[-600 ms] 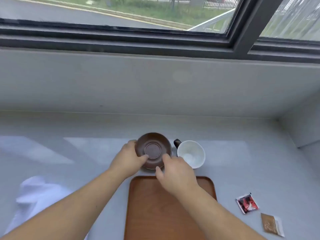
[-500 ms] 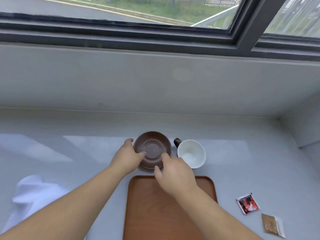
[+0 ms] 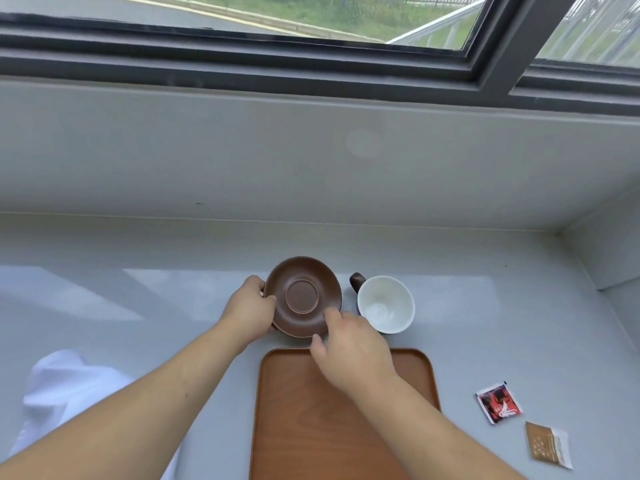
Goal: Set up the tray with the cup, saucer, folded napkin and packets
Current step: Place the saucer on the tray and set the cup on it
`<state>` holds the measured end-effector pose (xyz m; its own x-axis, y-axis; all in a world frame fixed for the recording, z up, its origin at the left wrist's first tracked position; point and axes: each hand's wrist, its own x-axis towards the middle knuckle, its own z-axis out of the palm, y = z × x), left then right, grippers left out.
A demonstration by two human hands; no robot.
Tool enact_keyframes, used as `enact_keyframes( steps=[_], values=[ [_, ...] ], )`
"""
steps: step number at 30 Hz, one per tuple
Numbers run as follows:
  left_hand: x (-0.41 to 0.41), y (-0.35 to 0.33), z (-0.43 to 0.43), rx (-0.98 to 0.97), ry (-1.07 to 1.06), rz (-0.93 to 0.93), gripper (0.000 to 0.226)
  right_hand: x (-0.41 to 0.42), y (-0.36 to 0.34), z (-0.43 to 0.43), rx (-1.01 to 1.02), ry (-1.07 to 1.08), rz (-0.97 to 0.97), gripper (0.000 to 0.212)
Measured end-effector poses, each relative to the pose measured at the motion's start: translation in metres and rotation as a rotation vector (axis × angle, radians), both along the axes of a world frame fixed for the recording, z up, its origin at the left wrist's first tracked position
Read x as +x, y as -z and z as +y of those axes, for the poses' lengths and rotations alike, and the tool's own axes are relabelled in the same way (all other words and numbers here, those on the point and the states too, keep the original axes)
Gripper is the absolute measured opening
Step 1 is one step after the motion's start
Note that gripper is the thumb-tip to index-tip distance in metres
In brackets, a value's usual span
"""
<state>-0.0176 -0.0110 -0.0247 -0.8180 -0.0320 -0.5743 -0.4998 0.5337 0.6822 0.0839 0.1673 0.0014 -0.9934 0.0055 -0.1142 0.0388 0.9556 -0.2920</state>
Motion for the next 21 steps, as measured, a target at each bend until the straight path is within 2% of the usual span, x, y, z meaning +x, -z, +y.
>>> enact_keyframes(
  steps=[4,7,8,9,12,16,21],
  values=[
    [0.008,-0.016,-0.018,0.025,-0.018,0.016,0.006,0.006,-0.004,0.001,-0.166,0.122,-0.031,0.037],
    [0.019,-0.027,-0.033,0.069,0.023,-0.026,0.005,0.012,-0.008,0.004,-0.402,0.268,-0.145,0.057],
    [0.023,-0.030,-0.037,0.080,0.046,-0.042,0.005,0.014,-0.008,0.006,-0.469,0.310,-0.195,0.057],
    [0.028,-0.031,-0.040,0.090,0.069,-0.057,0.005,0.015,-0.007,0.008,-0.523,0.339,-0.235,0.049],
    [0.049,-0.032,-0.045,0.116,0.124,-0.113,0.005,0.027,-0.003,0.015,-0.599,0.381,-0.284,0.005],
    [0.080,-0.025,-0.039,0.136,0.147,-0.163,0.002,0.053,0.007,0.025,-0.674,0.455,-0.354,0.005],
    [0.115,-0.011,-0.018,0.127,0.216,-0.155,0.002,0.088,0.020,0.046,-0.654,0.510,-0.373,0.008]
  ],
)
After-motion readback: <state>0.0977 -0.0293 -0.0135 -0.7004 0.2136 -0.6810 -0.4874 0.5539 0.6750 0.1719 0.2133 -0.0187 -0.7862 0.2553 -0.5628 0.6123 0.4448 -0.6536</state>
